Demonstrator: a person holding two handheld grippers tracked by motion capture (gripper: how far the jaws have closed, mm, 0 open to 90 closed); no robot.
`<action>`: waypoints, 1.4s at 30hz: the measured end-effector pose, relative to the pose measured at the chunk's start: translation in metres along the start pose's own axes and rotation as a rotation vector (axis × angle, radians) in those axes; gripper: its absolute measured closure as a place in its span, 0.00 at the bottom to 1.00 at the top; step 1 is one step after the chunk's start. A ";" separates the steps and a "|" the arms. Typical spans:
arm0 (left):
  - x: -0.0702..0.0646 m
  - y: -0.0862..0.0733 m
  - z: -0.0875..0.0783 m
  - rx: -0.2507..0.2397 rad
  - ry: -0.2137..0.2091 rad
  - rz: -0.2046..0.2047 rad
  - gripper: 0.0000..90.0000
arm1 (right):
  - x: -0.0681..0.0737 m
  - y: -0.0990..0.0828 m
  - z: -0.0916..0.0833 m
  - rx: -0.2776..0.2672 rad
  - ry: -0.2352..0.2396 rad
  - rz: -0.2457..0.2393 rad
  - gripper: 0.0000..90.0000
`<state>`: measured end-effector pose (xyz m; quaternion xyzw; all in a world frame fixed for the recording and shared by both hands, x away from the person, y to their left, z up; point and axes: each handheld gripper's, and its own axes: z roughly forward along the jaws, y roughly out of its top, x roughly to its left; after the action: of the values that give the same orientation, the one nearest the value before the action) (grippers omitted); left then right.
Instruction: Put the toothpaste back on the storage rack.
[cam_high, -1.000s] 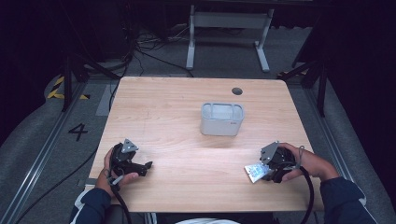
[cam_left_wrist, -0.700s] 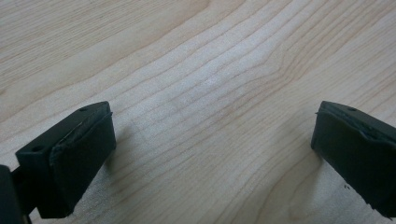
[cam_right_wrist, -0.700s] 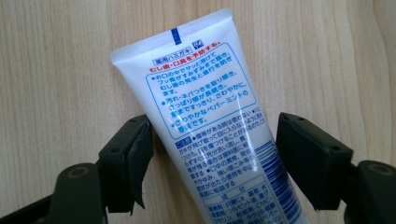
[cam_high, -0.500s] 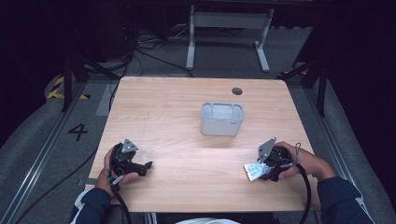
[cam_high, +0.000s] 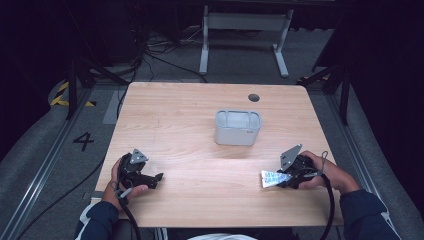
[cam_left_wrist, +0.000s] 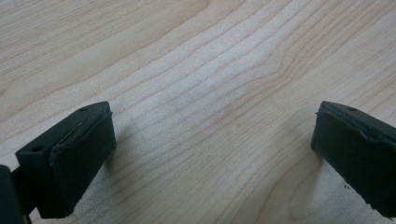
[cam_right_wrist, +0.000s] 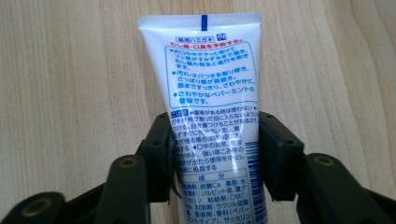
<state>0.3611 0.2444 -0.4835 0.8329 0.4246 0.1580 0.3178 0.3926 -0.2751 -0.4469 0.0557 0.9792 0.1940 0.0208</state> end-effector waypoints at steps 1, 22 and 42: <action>0.000 0.000 0.000 0.000 0.000 0.000 0.00 | 0.000 -0.001 -0.001 -0.015 0.000 -0.002 0.65; 0.000 0.000 0.000 0.000 0.001 0.000 0.00 | 0.001 -0.018 -0.036 -0.295 -0.052 0.063 0.71; 0.000 0.000 0.000 0.000 0.000 0.000 0.00 | -0.001 -0.021 -0.062 -0.519 -0.185 0.190 0.71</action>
<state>0.3610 0.2444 -0.4834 0.8329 0.4247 0.1582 0.3177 0.3881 -0.3178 -0.3970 0.1576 0.8811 0.4333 0.1051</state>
